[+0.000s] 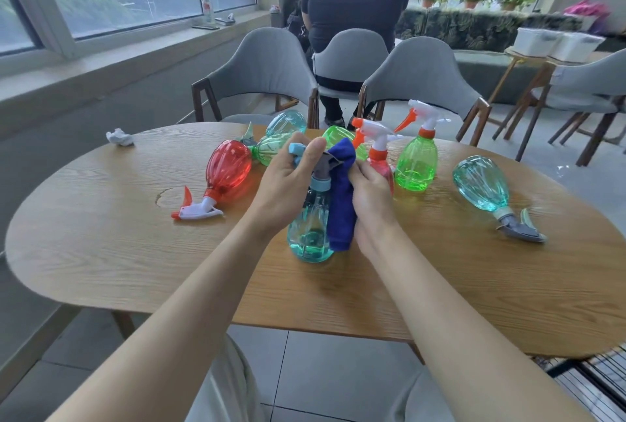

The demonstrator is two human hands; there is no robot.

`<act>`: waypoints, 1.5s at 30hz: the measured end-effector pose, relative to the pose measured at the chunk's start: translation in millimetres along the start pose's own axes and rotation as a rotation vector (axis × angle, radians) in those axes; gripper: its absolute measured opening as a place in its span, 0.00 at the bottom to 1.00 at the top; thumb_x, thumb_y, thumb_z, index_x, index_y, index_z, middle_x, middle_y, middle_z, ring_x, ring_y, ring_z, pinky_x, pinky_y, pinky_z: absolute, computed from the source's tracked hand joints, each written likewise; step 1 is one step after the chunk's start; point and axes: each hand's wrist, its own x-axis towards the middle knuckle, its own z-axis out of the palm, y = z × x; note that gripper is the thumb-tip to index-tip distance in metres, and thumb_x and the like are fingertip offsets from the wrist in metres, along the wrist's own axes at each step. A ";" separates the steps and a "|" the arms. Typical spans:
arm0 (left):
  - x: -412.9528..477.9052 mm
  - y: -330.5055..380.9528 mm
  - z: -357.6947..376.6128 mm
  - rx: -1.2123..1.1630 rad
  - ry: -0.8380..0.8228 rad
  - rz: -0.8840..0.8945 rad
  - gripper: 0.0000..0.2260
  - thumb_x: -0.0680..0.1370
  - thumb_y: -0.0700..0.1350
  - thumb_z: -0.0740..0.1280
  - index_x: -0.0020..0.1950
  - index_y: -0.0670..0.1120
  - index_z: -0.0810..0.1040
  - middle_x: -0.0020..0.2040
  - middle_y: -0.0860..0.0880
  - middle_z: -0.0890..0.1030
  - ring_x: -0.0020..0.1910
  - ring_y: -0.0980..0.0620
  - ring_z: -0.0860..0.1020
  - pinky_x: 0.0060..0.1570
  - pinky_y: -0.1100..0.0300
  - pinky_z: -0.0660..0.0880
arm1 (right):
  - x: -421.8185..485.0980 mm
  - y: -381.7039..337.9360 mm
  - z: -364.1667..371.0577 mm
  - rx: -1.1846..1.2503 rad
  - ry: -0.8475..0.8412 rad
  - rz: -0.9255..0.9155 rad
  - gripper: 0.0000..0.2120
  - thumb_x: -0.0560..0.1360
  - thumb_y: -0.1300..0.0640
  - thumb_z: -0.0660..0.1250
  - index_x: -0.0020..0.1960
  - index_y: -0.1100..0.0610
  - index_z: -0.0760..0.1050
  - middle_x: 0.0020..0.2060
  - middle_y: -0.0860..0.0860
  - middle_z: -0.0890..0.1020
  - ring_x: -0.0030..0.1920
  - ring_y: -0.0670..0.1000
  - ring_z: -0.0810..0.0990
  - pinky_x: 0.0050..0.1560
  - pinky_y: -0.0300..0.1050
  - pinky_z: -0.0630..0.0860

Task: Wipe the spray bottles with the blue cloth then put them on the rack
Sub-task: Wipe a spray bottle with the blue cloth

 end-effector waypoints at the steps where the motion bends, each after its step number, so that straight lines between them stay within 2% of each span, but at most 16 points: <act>1: -0.1 0.1 -1.8 0.001 0.005 -0.009 0.16 0.88 0.56 0.60 0.47 0.46 0.73 0.38 0.58 0.80 0.42 0.55 0.77 0.54 0.47 0.76 | -2.2 0.7 0.5 0.009 -0.009 -0.021 0.10 0.87 0.57 0.63 0.61 0.56 0.83 0.55 0.55 0.88 0.56 0.56 0.86 0.56 0.50 0.84; 3: 1.1 -0.2 -5.5 0.010 0.010 -0.014 0.17 0.88 0.55 0.60 0.49 0.43 0.74 0.39 0.58 0.81 0.44 0.54 0.78 0.57 0.46 0.78 | -5.4 2.5 0.4 0.032 -0.052 -0.055 0.11 0.86 0.56 0.64 0.66 0.53 0.82 0.60 0.54 0.87 0.61 0.55 0.86 0.60 0.51 0.83; 6: 2.7 -0.8 -6.8 0.001 0.010 0.002 0.19 0.88 0.56 0.61 0.54 0.39 0.74 0.43 0.48 0.81 0.45 0.51 0.79 0.58 0.43 0.78 | -3.6 4.6 -1.7 -0.013 -0.103 -0.082 0.15 0.86 0.56 0.66 0.71 0.54 0.78 0.63 0.54 0.85 0.65 0.55 0.84 0.65 0.54 0.80; 8: 3.0 -0.9 -5.2 -0.016 0.013 0.012 0.19 0.88 0.54 0.62 0.54 0.37 0.73 0.41 0.50 0.79 0.43 0.53 0.77 0.53 0.49 0.79 | -3.1 0.4 -2.2 -0.051 -0.118 -0.067 0.14 0.86 0.56 0.65 0.69 0.56 0.79 0.61 0.55 0.86 0.62 0.55 0.85 0.63 0.53 0.81; 10: 3.0 -1.3 -3.6 -0.018 0.017 0.010 0.18 0.88 0.52 0.62 0.53 0.36 0.72 0.39 0.57 0.78 0.41 0.56 0.76 0.48 0.55 0.77 | -3.9 -5.5 -1.7 -0.069 -0.118 -0.031 0.12 0.86 0.54 0.65 0.64 0.57 0.82 0.56 0.55 0.88 0.57 0.54 0.87 0.56 0.49 0.83; 12: 3.9 -1.5 -2.6 -0.006 0.015 0.003 0.18 0.88 0.52 0.62 0.54 0.36 0.72 0.38 0.58 0.78 0.41 0.56 0.76 0.46 0.57 0.76 | -3.8 -8.6 0.3 -0.040 -0.108 0.022 0.12 0.86 0.52 0.64 0.61 0.56 0.83 0.53 0.55 0.89 0.53 0.53 0.88 0.51 0.48 0.84; 17: 3.8 -1.7 -3.6 0.012 0.034 -0.020 0.20 0.87 0.57 0.60 0.55 0.40 0.74 0.44 0.48 0.81 0.45 0.50 0.80 0.53 0.48 0.78 | 0.7 -0.5 7.2 0.086 0.069 0.096 0.12 0.85 0.53 0.66 0.63 0.58 0.81 0.54 0.56 0.88 0.52 0.57 0.86 0.53 0.55 0.84; 20: 4.6 -4.9 -6.9 0.007 0.050 -0.050 0.20 0.87 0.60 0.58 0.55 0.43 0.76 0.47 0.48 0.85 0.51 0.45 0.82 0.61 0.44 0.78 | -5.4 2.1 6.6 0.024 0.104 -0.061 0.07 0.86 0.55 0.66 0.59 0.52 0.83 0.54 0.53 0.88 0.53 0.53 0.86 0.50 0.49 0.84; 23: 3.7 -3.1 -9.0 -0.004 0.019 -0.055 0.22 0.87 0.62 0.58 0.57 0.43 0.75 0.52 0.42 0.83 0.55 0.41 0.81 0.64 0.37 0.77 | -12.9 -3.9 10.1 -0.289 -0.030 -0.354 0.09 0.85 0.56 0.67 0.59 0.46 0.83 0.56 0.47 0.87 0.56 0.46 0.85 0.54 0.38 0.80; 25: 1.3 -0.6 -8.2 -0.019 -0.006 -0.050 0.23 0.87 0.62 0.58 0.59 0.41 0.73 0.56 0.37 0.80 0.58 0.38 0.79 0.65 0.36 0.76 | -9.8 -8.2 12.0 -0.469 -0.125 -0.469 0.10 0.85 0.56 0.66 0.62 0.46 0.82 0.59 0.44 0.85 0.60 0.43 0.83 0.58 0.36 0.78; 28: -1.6 1.2 -8.9 -0.025 -0.031 -0.045 0.25 0.86 0.64 0.58 0.59 0.41 0.73 0.56 0.38 0.80 0.59 0.39 0.80 0.66 0.36 0.75 | -2.6 -12.7 9.3 -0.464 -0.146 -0.366 0.09 0.85 0.54 0.66 0.61 0.44 0.83 0.57 0.45 0.87 0.59 0.46 0.84 0.60 0.44 0.80; 32: -1.4 2.2 -8.7 -0.023 -0.060 -0.041 0.28 0.83 0.68 0.57 0.57 0.43 0.74 0.55 0.40 0.81 0.59 0.42 0.81 0.68 0.38 0.74 | 1.5 -15.2 8.7 -0.354 -0.092 -0.204 0.10 0.86 0.52 0.64 0.60 0.49 0.84 0.53 0.50 0.88 0.55 0.52 0.86 0.60 0.56 0.82; 36: -1.5 1.4 -8.8 -0.019 -0.062 -0.033 0.30 0.83 0.68 0.56 0.60 0.40 0.73 0.55 0.39 0.81 0.58 0.39 0.80 0.67 0.36 0.74 | -7.7 -19.5 12.3 -0.481 -0.060 -0.353 0.09 0.86 0.55 0.64 0.60 0.49 0.83 0.51 0.46 0.87 0.53 0.44 0.84 0.55 0.43 0.80; 40: -1.6 2.8 -10.1 -0.037 -0.062 -0.056 0.28 0.85 0.66 0.55 0.65 0.41 0.73 0.61 0.37 0.79 0.62 0.39 0.79 0.68 0.38 0.75 | -11.6 -19.8 14.6 -0.586 -0.207 -0.441 0.13 0.86 0.57 0.65 0.69 0.51 0.80 0.62 0.45 0.84 0.63 0.42 0.81 0.62 0.38 0.78; 42: -0.6 2.7 -10.2 -0.051 -0.076 -0.076 0.27 0.86 0.65 0.54 0.67 0.42 0.73 0.63 0.40 0.80 0.64 0.44 0.79 0.69 0.42 0.75 | -7.2 -19.6 13.6 -0.598 -0.214 -0.417 0.13 0.86 0.57 0.66 0.68 0.49 0.81 0.62 0.44 0.84 0.64 0.43 0.81 0.65 0.41 0.78; 45: 1.4 -0.6 -9.5 -0.055 -0.089 -0.075 0.22 0.87 0.62 0.55 0.66 0.46 0.75 0.62 0.45 0.81 0.64 0.51 0.80 0.69 0.48 0.75 | -3.8 -22.7 10.4 -0.497 -0.181 -0.326 0.11 0.85 0.56 0.68 0.61 0.42 0.83 0.57 0.44 0.87 0.60 0.46 0.84 0.63 0.48 0.81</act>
